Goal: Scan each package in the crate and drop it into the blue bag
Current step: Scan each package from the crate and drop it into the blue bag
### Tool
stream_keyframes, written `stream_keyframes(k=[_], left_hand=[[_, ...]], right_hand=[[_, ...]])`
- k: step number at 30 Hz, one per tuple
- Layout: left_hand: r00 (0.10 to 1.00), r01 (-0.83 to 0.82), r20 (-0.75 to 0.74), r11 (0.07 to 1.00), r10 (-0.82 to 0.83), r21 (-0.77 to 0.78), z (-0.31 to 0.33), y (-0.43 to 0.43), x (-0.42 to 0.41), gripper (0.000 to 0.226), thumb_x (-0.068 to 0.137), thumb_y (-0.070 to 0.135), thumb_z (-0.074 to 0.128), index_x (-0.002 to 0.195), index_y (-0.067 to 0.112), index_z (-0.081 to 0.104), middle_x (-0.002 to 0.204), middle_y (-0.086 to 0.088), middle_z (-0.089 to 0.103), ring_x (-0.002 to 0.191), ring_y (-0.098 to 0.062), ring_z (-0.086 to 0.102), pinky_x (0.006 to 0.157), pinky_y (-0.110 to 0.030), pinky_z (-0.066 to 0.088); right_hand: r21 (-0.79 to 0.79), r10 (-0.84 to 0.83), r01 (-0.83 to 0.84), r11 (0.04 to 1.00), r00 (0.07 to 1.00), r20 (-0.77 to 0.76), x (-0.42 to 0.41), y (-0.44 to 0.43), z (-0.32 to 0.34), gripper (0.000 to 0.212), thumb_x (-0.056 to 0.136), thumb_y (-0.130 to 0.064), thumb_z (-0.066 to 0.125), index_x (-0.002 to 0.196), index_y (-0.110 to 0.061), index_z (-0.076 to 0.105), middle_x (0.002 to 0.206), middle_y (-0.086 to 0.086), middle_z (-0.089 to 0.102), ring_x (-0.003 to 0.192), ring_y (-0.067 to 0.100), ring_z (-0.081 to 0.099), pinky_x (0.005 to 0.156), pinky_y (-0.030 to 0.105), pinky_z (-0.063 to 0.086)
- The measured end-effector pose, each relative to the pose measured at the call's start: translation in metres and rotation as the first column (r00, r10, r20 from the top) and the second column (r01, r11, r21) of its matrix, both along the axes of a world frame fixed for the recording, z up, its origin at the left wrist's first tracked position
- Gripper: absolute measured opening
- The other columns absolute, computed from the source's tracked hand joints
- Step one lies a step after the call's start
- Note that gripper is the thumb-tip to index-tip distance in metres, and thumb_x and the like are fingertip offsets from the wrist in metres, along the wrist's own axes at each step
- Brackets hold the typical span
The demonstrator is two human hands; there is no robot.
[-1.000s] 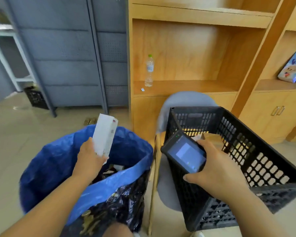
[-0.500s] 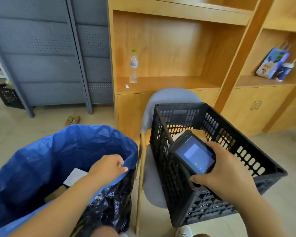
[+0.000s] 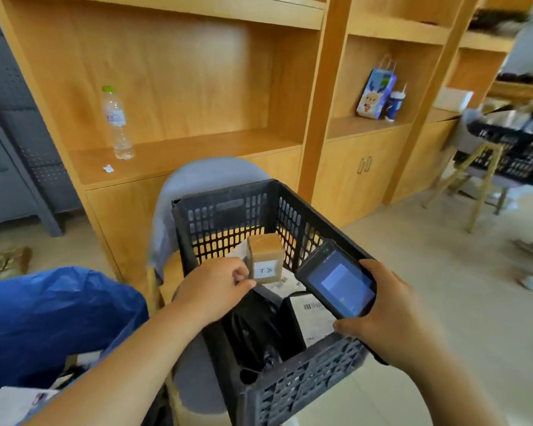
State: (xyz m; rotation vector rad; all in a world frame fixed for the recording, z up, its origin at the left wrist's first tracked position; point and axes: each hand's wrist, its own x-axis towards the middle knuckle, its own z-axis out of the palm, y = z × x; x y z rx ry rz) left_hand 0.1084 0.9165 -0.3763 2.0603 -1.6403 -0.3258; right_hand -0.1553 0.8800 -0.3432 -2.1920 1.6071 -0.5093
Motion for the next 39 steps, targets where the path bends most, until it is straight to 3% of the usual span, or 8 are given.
stream_keyframes(k=[4, 10, 17, 19, 24, 30, 36, 39], left_hand=[[0.998, 0.034, 0.039, 0.989, -0.040, 0.144, -0.025, -0.069, 0.000, 0.027, 0.086, 0.041, 0.064, 0.109, 0.027, 0.060, 0.105, 0.012, 0.058, 0.096, -0.010, 0.056, 0.077, -0.029, 0.049], [0.979, 0.003, 0.194, 0.946, -0.069, 0.324, -0.080, -0.163, 0.019, 0.070, 0.079, 0.040, 0.070, 0.139, 0.020, 0.039, 0.131, -0.004, 0.045, 0.110, -0.022, 0.052, 0.093, -0.039, 0.048], [0.993, -0.118, 0.066, 0.925, 0.101, 0.362, -0.121, -0.230, 0.023, 0.111, 0.074, 0.049, 0.074, 0.153, 0.022, 0.000, 0.156, -0.008, 0.010, 0.130, -0.029, 0.042, 0.097, -0.043, 0.044], [0.992, -0.127, 0.052, 0.907, 0.116, 0.402, -0.124, -0.238, 0.024, 0.110, 0.076, 0.046, 0.074, 0.153, 0.020, -0.002, 0.155, -0.009, 0.011, 0.127, -0.028, 0.043, 0.094, -0.041, 0.045], [0.991, -0.124, 0.015, 0.878, 0.132, 0.462, -0.117, -0.230, 0.022, 0.097, 0.067, 0.030, 0.085, 0.143, 0.022, 0.026, 0.134, -0.007, 0.020, 0.098, -0.024, 0.047, 0.077, -0.034, 0.054], [0.989, 0.140, -0.095, 0.913, -0.112, 0.384, -0.088, -0.201, 0.005, 0.101, 0.064, 0.024, 0.086, 0.136, 0.046, 0.019, 0.131, 0.001, 0.020, 0.088, -0.023, 0.052, 0.044, -0.030, 0.057], [0.914, 0.405, -0.175, 0.840, -0.365, 0.362, -0.077, -0.161, -0.029, 0.102, 0.065, 0.018, 0.084, 0.132, 0.060, 0.019, 0.133, 0.012, 0.019, 0.101, -0.023, 0.044, 0.047, -0.026, 0.052], [0.884, 0.465, -0.219, 0.731, -0.412, 0.499, -0.081, -0.147, -0.045, 0.097, 0.066, 0.020, 0.084, 0.130, 0.062, 0.024, 0.133, 0.011, 0.015, 0.111, -0.024, 0.041, 0.081, -0.031, 0.048]], right_hand=[[-0.036, -0.031, 0.029, 0.999, 0.997, -0.070, -0.006, -0.038, -0.008, 0.093, 0.049, -0.052, 0.074, 0.130, -0.036, 0.030, 0.092, -0.015, 0.045, 0.073, 0.014, 0.055, 0.057, 0.037, 0.056], [-0.072, -0.031, 0.022, 0.997, 0.992, -0.125, 0.001, -0.094, -0.014, 0.085, 0.051, -0.052, 0.071, 0.125, -0.038, 0.031, 0.090, -0.019, 0.043, 0.077, 0.010, 0.051, 0.066, 0.034, 0.052], [-0.105, -0.037, 0.020, 0.994, 0.986, -0.163, 0.008, -0.134, -0.022, 0.085, 0.055, -0.051, 0.073, 0.124, -0.039, 0.025, 0.093, -0.018, 0.041, 0.078, 0.010, 0.048, 0.064, 0.030, 0.045], [-0.104, -0.038, 0.021, 0.994, 0.986, -0.164, 0.008, -0.139, -0.025, 0.085, 0.055, -0.051, 0.074, 0.124, -0.040, 0.024, 0.094, -0.018, 0.042, 0.079, 0.011, 0.049, 0.066, 0.031, 0.046], [-0.091, -0.041, 0.027, 0.996, 0.987, -0.158, 0.007, -0.138, -0.028, 0.086, 0.055, -0.052, 0.075, 0.124, -0.039, 0.025, 0.095, -0.017, 0.042, 0.079, 0.011, 0.047, 0.065, 0.030, 0.042], [-0.094, -0.048, 0.039, 0.995, 0.994, -0.097, -0.004, -0.116, -0.021, 0.085, 0.053, -0.050, 0.077, 0.125, -0.038, 0.032, 0.093, -0.017, 0.046, 0.077, 0.011, 0.048, 0.061, 0.030, 0.042], [-0.089, -0.082, 0.083, 0.993, 0.997, 0.013, -0.023, -0.091, -0.017, 0.078, 0.051, -0.044, 0.079, 0.114, -0.042, 0.033, 0.084, -0.023, 0.042, 0.070, 0.007, 0.050, 0.054, 0.036, 0.053], [-0.091, -0.099, 0.100, 0.991, 0.995, 0.013, -0.031, -0.082, -0.018, 0.078, 0.050, -0.042, 0.079, 0.115, -0.040, 0.036, 0.084, -0.023, 0.042, 0.067, 0.004, 0.048, 0.049, 0.034, 0.054]])
